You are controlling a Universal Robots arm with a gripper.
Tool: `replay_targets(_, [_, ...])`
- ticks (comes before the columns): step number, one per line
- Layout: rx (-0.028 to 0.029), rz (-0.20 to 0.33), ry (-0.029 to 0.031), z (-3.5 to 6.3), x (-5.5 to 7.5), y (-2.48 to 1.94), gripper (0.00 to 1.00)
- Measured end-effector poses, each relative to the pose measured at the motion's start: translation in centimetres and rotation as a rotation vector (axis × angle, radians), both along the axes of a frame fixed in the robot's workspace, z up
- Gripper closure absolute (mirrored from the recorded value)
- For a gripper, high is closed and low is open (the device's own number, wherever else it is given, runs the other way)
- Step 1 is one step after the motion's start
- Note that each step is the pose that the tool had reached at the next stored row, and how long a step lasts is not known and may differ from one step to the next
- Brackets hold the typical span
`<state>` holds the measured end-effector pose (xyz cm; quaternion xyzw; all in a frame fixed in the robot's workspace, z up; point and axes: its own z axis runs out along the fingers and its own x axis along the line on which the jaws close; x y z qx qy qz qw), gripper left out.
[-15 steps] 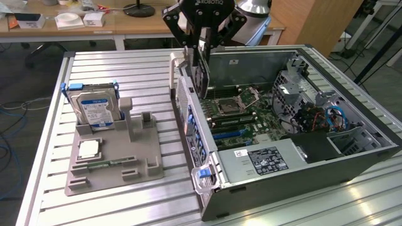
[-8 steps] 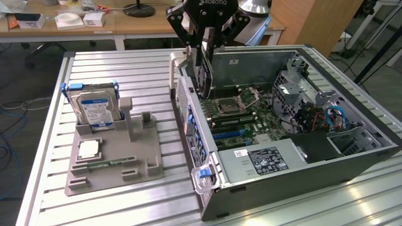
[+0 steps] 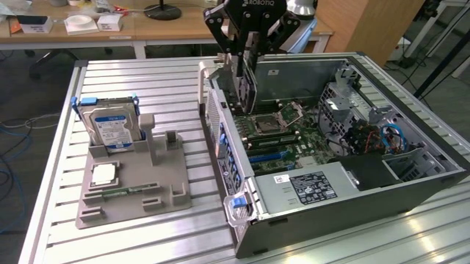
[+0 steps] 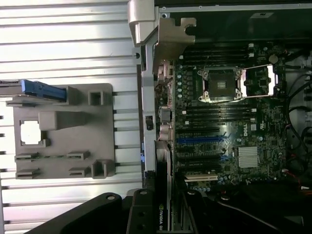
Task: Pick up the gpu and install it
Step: 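Pick up the gpu and move the gpu toward the slot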
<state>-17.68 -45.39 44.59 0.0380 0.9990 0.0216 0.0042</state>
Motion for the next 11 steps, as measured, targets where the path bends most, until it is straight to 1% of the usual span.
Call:
replay_targets(6, [0.0,0.0,0.0,0.0,1.4,0.0,0.74])
replay_targets(11, [0.0,0.001,0.0001,0.0,3.0,0.0,0.74])
